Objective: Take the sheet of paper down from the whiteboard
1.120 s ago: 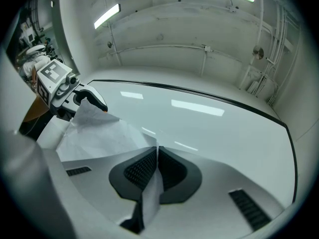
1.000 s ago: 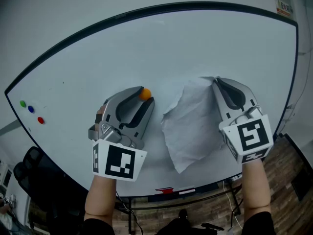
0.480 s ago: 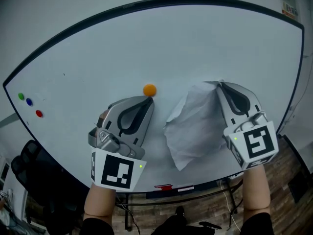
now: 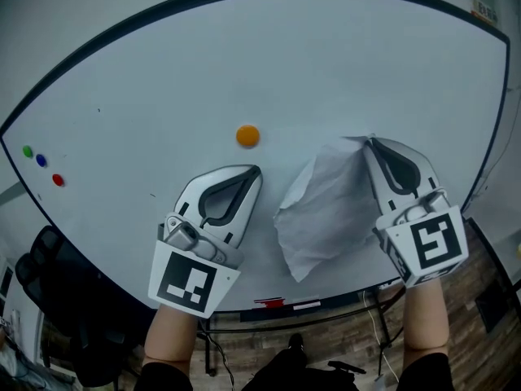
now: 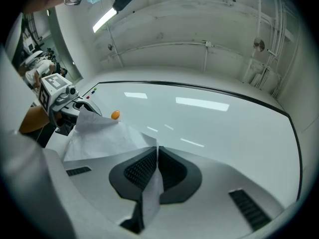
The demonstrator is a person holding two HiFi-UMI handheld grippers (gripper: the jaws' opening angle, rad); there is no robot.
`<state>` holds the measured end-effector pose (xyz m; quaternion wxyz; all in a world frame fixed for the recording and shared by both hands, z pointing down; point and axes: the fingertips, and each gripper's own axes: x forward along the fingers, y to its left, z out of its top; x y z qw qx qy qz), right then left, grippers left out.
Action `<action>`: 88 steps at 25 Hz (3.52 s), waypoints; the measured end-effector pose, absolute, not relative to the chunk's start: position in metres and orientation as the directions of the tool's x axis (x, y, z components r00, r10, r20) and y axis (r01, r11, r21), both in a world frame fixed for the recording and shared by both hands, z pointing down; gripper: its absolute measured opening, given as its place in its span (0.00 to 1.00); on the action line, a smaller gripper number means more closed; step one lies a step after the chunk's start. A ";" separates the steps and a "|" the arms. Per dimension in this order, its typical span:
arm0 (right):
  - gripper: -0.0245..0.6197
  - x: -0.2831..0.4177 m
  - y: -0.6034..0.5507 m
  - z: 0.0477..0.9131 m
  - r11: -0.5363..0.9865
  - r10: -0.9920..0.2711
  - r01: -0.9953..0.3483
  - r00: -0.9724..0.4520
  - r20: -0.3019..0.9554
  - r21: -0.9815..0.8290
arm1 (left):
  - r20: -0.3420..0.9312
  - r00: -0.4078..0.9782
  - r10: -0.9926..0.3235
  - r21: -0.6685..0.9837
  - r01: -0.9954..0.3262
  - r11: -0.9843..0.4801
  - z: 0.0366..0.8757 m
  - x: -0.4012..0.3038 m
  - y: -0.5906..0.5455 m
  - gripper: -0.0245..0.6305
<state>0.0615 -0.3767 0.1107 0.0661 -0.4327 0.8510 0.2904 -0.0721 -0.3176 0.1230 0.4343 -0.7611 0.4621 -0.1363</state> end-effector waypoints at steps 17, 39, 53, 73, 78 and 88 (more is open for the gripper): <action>0.08 0.074 -0.350 0.200 0.567 -0.700 -0.738 -0.666 -0.258 0.366 | -0.108 0.557 -0.824 -0.639 -0.673 -0.371 0.220 -0.071 -0.322 0.05; 0.08 0.062 -0.345 0.313 0.657 -0.731 -0.722 -0.681 -0.053 0.218 | -0.130 0.562 -0.817 -0.351 -0.797 -0.492 0.316 -0.085 -0.308 0.05; 0.08 0.048 -0.318 0.432 0.749 -0.663 -0.658 -0.739 0.123 0.081 | -0.078 0.551 -0.831 -0.210 -0.824 -0.527 0.401 -0.094 -0.293 0.05; 0.08 0.050 -0.278 0.594 0.799 -0.547 -0.599 -0.758 0.356 -0.048 | 0.023 0.583 -0.812 -0.034 -0.812 -0.583 0.540 -0.103 -0.257 0.05; 0.07 0.053 -0.272 0.621 0.810 -0.519 -0.582 -0.769 0.374 -0.073 | 0.078 0.588 -0.805 -0.002 -0.808 -0.589 0.567 -0.101 -0.251 0.05; 0.07 0.054 -0.259 0.636 0.836 -0.481 -0.542 -0.798 0.363 -0.083 | 0.082 0.637 -0.767 0.029 -0.771 -0.637 0.572 -0.086 -0.242 0.05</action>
